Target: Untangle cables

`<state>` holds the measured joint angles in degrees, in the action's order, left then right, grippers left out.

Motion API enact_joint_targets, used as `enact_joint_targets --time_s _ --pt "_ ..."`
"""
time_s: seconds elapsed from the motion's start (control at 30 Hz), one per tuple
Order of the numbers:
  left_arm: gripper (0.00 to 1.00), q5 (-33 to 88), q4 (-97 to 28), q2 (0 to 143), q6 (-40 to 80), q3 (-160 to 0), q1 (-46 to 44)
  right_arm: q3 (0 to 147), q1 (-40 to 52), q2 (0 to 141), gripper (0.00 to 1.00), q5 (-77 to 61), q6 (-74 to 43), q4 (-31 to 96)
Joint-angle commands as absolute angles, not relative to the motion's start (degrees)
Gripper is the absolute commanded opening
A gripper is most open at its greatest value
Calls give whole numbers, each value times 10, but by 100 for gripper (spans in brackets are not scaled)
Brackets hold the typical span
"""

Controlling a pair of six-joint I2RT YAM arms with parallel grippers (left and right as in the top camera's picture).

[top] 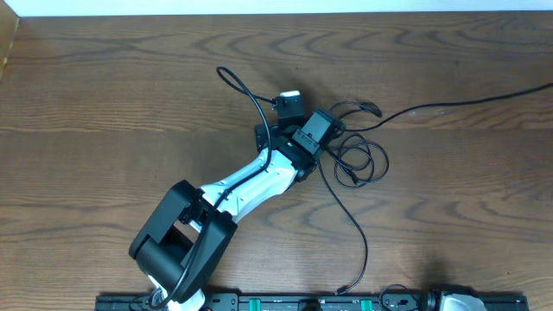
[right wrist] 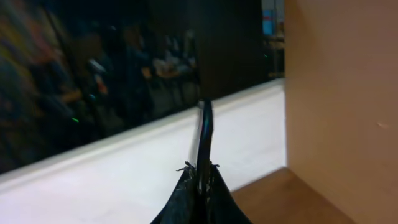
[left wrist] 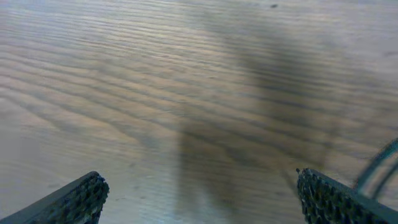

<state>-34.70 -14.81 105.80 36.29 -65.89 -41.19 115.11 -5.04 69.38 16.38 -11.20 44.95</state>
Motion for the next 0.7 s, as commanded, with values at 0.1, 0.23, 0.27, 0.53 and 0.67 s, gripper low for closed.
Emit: enact_joint_targets --time_s 0.1,0.23,0.27,0.53,0.67 --pt "98 -512 -193 971 335 -657 -409 1154 -54 778 1 198 -76 464" --pt "98 -544 -193 884 326 -657 -406 1154 -55 825 1 203 -77 493" --pt "98 -547 -192 863 326 -657 -403 1154 -57 834 1 203 -77 498" --pt "98 -461 -188 680 314 -657 -356 1154 -63 889 1 93 -82 507" --pt "98 -299 -187 652 304 -657 -349 1154 -63 899 1 -48 -80 550"
